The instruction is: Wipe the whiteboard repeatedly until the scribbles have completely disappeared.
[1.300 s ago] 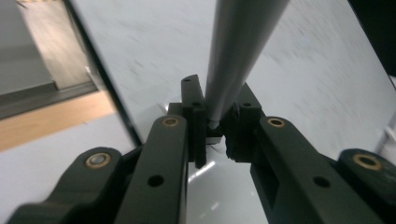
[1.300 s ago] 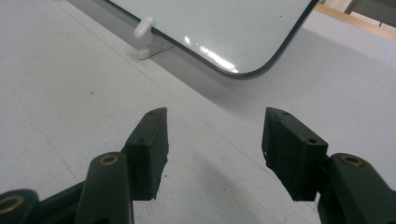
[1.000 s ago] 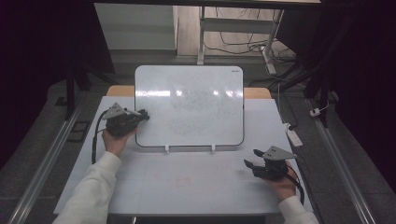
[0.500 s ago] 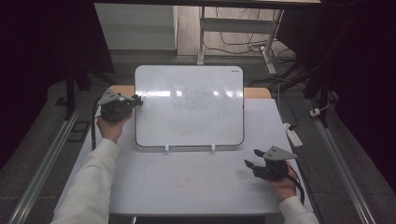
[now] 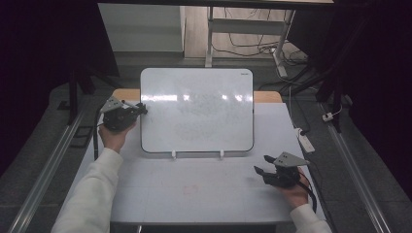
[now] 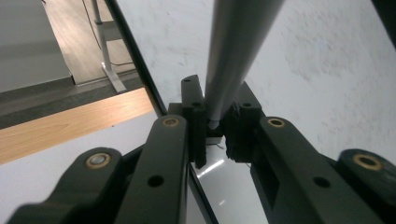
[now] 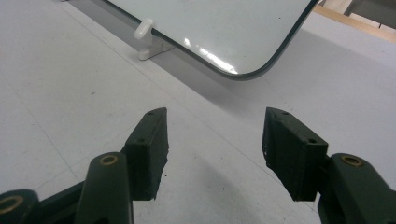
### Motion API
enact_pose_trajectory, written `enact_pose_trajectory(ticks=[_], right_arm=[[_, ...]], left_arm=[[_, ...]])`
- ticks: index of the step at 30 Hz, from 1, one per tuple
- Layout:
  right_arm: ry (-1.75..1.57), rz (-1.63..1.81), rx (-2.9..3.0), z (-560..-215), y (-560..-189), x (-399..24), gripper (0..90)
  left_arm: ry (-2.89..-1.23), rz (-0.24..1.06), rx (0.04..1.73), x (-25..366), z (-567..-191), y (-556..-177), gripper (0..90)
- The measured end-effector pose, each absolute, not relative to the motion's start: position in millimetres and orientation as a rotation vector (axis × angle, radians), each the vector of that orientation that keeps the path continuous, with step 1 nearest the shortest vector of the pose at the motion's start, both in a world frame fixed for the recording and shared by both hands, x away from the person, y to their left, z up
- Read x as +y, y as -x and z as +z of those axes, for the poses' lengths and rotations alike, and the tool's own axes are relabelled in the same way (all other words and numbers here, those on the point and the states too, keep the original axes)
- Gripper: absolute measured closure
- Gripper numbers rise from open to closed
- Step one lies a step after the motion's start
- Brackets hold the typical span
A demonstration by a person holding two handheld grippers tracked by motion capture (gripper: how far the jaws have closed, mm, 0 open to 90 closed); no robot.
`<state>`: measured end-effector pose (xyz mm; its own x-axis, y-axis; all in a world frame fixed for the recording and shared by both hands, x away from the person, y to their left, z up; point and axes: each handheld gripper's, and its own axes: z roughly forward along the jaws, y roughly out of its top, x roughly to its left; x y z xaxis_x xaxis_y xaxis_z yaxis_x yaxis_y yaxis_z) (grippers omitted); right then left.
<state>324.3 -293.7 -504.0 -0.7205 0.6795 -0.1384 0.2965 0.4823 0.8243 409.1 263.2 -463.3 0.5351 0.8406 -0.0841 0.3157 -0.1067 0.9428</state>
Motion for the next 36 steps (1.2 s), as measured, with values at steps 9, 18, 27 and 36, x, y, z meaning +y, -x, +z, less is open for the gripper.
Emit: enact_pose_trajectory(ticks=[9, 18, 27, 36], right_arm=[[-0.806, 1.143, 2.282, -503.9, -324.1, -293.5, 40.8], [-0.806, 1.14, 2.279, -503.5, -324.2, -293.5, 40.7], [-0.807, 1.143, 2.277, -503.4, -324.1, -294.0, 40.7], [-0.78, 1.161, 2.24, -497.6, -321.1, -291.8, 40.9]], left_arm=[[-1.728, 0.518, 0.937, 248.9, -480.1, -394.1, 78.7], [-1.664, 0.566, 0.97, 252.0, -466.8, -409.0, 78.8], [-1.712, 0.529, 0.937, 236.3, -467.1, -410.9, 78.7], [-1.744, 0.473, 0.92, 226.1, -469.6, -400.2, 78.7]])
